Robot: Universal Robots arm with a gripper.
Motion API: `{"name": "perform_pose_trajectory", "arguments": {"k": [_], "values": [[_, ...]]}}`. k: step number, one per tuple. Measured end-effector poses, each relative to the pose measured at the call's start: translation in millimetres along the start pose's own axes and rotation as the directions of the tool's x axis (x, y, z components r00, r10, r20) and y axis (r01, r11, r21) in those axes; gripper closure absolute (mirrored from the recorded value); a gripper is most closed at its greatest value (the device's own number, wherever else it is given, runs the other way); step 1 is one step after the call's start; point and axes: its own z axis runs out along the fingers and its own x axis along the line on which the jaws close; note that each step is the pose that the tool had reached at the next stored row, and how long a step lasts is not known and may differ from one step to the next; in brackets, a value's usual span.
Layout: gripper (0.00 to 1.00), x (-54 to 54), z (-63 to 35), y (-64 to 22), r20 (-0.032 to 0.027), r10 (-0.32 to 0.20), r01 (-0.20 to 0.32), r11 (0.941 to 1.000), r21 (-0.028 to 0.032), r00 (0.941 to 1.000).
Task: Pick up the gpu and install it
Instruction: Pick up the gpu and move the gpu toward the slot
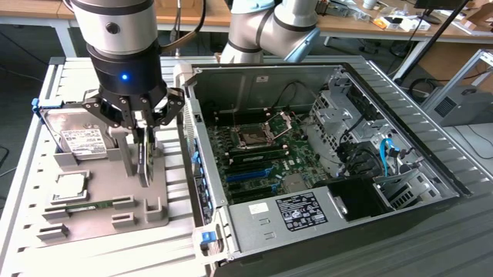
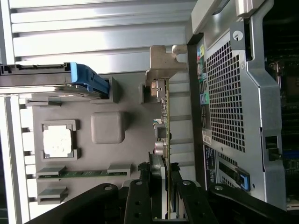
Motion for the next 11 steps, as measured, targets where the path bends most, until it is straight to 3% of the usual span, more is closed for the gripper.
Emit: {"name": "perform_pose_trajectory", "arguments": {"k": [11], "values": [[0.73,-0.1,-3.7,0.1,0.0,0.0,0.0,1.0,0.0001,1.0]]}}
